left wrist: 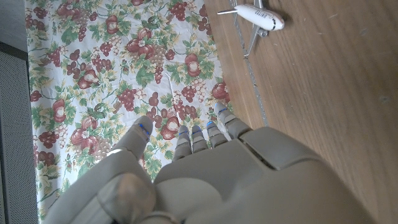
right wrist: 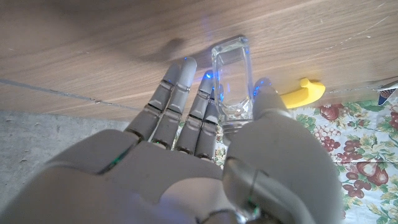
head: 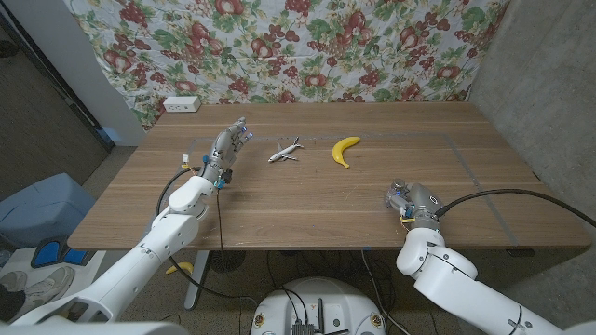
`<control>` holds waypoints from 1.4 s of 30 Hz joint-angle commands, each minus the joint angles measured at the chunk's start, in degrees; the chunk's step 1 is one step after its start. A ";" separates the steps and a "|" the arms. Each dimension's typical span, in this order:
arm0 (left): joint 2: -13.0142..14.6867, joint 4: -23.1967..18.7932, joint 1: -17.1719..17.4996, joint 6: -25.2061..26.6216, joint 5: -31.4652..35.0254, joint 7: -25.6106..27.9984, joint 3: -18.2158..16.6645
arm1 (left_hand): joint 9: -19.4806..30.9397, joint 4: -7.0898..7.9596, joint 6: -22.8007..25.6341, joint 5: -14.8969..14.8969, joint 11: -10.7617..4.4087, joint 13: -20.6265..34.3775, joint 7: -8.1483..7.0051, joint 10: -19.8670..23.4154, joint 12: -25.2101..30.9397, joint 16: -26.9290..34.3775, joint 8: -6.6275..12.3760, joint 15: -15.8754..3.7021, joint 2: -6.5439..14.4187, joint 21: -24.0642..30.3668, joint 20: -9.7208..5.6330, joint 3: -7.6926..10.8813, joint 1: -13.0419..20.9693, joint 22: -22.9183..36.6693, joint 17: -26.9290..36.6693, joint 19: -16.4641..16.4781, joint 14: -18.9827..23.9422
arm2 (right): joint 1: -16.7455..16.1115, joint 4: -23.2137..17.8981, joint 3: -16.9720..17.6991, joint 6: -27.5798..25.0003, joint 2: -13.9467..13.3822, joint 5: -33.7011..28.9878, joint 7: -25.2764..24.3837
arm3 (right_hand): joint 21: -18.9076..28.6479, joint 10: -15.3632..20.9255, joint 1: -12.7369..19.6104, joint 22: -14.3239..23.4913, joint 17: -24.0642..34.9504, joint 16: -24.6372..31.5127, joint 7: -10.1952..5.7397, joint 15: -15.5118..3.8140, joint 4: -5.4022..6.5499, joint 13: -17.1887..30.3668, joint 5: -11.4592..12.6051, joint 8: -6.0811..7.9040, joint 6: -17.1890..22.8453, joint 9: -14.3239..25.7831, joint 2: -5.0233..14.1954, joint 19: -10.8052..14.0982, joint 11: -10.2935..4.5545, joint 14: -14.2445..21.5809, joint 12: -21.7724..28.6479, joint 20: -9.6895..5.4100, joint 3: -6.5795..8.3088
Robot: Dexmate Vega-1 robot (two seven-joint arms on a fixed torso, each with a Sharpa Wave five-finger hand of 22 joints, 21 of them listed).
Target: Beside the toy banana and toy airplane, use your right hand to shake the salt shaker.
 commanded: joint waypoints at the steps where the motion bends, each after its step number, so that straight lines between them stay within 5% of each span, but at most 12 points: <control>1: -0.02 -0.20 -0.09 0.27 0.21 0.15 0.20 | 0.18 -0.10 0.45 0.33 -0.16 0.20 0.06 0.50 0.12 0.13 0.12 -1.74 2.19 0.02 0.03 -0.09 0.78 0.22 0.17 0.62 0.20 | 0.06 1.43 -0.35 0.16 1.53 -2.00 -2.30 | 1.10 5.95 8.77 0.37 1.43 0.39 -4.42 -8.79 0.07 7.87 0.23 0.85 6.77 0.38 7.47 0.37 -5.24 1.27 2.49 -1.78 1.22; 42: -1.40 0.21 -0.97 0.51 0.91 1.39 1.03 | 0.18 -0.24 0.42 0.32 -0.13 0.20 0.06 0.46 0.11 0.13 0.11 -1.81 2.18 0.02 0.08 -0.12 0.92 0.22 0.15 0.63 0.25 | -2.87 4.83 5.16 14.07 2.72 -4.31 -4.32 | 4.54 6.67 10.38 0.87 5.44 0.01 -2.87 -8.46 0.77 12.94 -0.35 2.86 8.78 2.70 6.79 0.06 -4.11 3.66 6.18 -1.08 1.89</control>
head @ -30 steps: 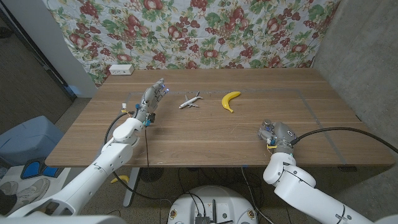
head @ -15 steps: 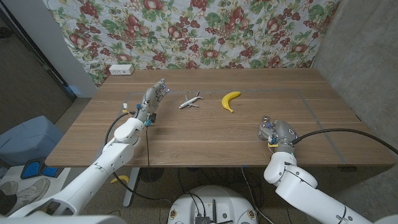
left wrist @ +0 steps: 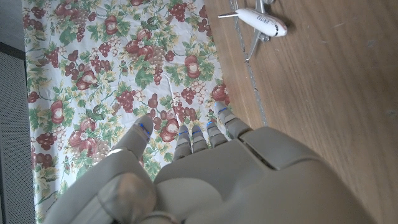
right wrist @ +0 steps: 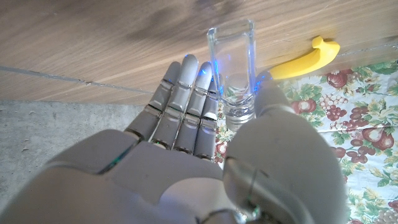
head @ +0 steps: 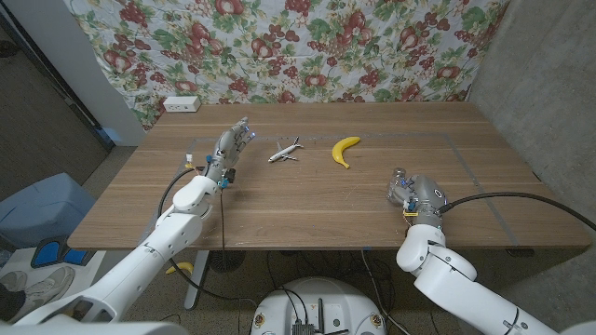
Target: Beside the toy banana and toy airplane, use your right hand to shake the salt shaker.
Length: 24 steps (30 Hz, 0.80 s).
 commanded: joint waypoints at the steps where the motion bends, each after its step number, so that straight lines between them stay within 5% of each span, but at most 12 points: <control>1: -0.55 0.32 -0.37 -0.08 0.38 0.43 0.35 | 0.18 -0.24 0.41 0.32 -0.16 0.20 0.05 0.47 0.12 0.12 0.11 -1.79 1.96 0.02 -0.12 -0.13 0.70 0.22 0.14 0.42 0.21 | -1.00 1.40 1.69 4.64 0.66 -1.12 -1.37 | 0.52 5.59 8.79 0.11 0.64 0.04 -4.71 -7.30 0.95 0.67 -0.08 0.78 5.06 0.58 8.32 -0.05 -5.09 0.55 0.75 -0.68 1.30; 24: -0.62 -1.35 0.78 -0.12 0.95 1.99 0.39 | 0.18 -0.29 0.48 0.32 -0.22 0.20 0.01 0.50 0.13 0.14 0.14 -1.83 1.99 0.03 -0.10 -0.17 0.77 0.22 0.15 0.47 0.25 | -2.58 2.98 5.16 13.84 0.60 -2.30 -1.23 | 2.03 5.74 9.02 0.09 2.73 -0.36 -4.01 -7.24 1.13 2.43 0.00 1.99 5.33 2.20 8.04 -0.63 -4.76 1.15 1.90 -0.31 1.42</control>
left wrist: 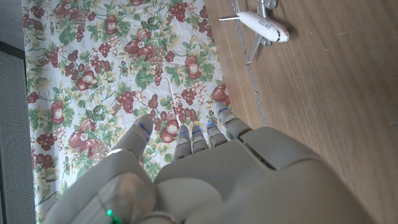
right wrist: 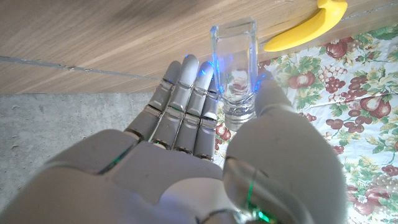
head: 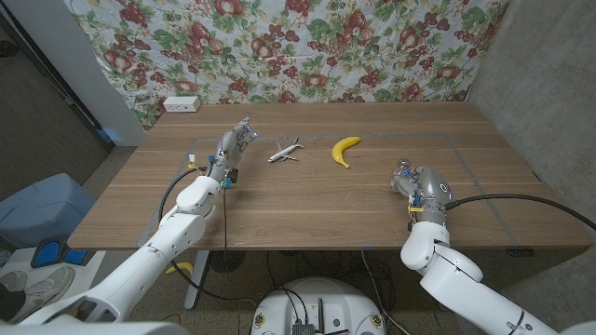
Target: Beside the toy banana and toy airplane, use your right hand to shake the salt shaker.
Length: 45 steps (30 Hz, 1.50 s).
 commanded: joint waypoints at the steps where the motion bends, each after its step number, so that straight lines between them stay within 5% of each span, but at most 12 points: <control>1: -0.03 -0.82 0.54 -0.06 0.32 0.78 0.04 | 0.18 -0.03 0.51 0.32 -0.19 0.20 0.02 0.50 0.13 0.15 0.15 -1.83 2.00 0.03 -0.10 0.08 0.77 0.22 0.16 0.48 0.27 | -0.60 0.90 1.59 4.54 0.11 -0.70 0.15 | 0.71 5.55 9.06 0.06 0.45 -0.10 -4.28 -7.16 1.08 0.39 0.44 0.65 5.08 0.47 7.98 -0.42 -4.84 0.66 0.29 -0.52 1.44; 45: -0.35 -1.65 1.33 -0.51 0.66 2.14 -0.25 | 0.18 -0.05 0.42 0.32 -0.14 0.20 0.07 0.48 0.12 0.15 0.11 -1.80 2.02 0.03 -0.08 0.03 0.86 0.22 0.17 0.49 0.26 | 0.07 6.21 8.21 24.27 0.35 3.99 5.36 | 3.11 5.12 8.81 -0.22 3.62 -1.39 -4.30 -7.05 1.54 1.66 0.61 1.85 4.58 2.83 7.95 -1.43 -4.99 0.87 0.91 -0.94 1.76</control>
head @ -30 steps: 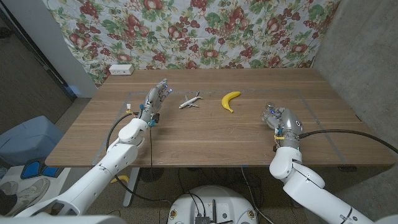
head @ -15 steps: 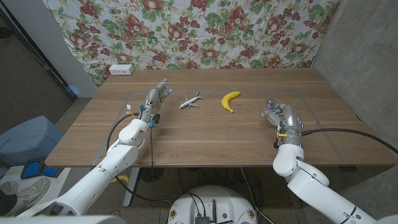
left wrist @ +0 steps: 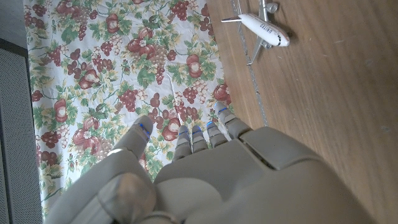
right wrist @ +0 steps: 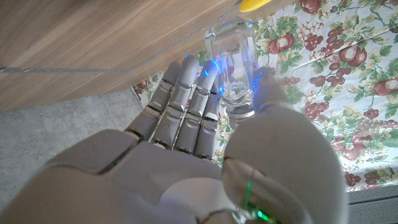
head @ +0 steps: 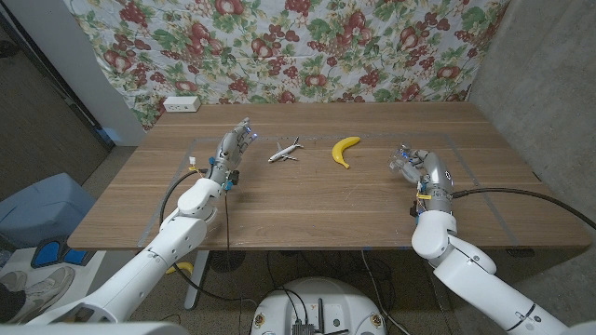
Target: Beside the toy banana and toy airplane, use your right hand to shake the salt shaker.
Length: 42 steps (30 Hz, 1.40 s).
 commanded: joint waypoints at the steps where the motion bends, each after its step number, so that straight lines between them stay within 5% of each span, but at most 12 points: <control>1: -0.39 0.60 -0.38 -0.16 0.09 0.21 0.03 | 0.18 -0.05 0.45 0.32 -0.19 0.20 0.12 0.49 0.12 0.15 0.12 -1.79 2.04 0.03 -0.06 0.02 0.84 0.22 0.17 0.50 0.25 | 0.85 1.63 1.66 4.82 -0.07 1.41 1.80 | 0.71 2.51 7.54 -0.09 0.47 -0.13 -4.30 -6.74 1.55 0.14 0.35 1.75 4.54 2.79 8.12 -0.54 -3.01 0.31 0.28 -0.87 1.75; 42: -2.30 3.71 -2.97 -0.81 0.52 -0.38 1.08 | 0.18 0.05 0.53 0.32 -0.17 0.20 0.02 0.51 0.13 0.19 0.15 -1.83 2.02 0.03 -0.09 -0.03 0.82 0.22 0.19 0.51 0.33 | 5.08 6.51 3.97 14.62 -1.64 7.80 10.30 | 3.43 1.76 7.22 -0.60 3.37 -2.46 -5.21 -6.89 1.69 0.73 0.85 2.26 4.69 3.86 7.95 -1.66 -3.51 0.47 0.36 -1.55 2.11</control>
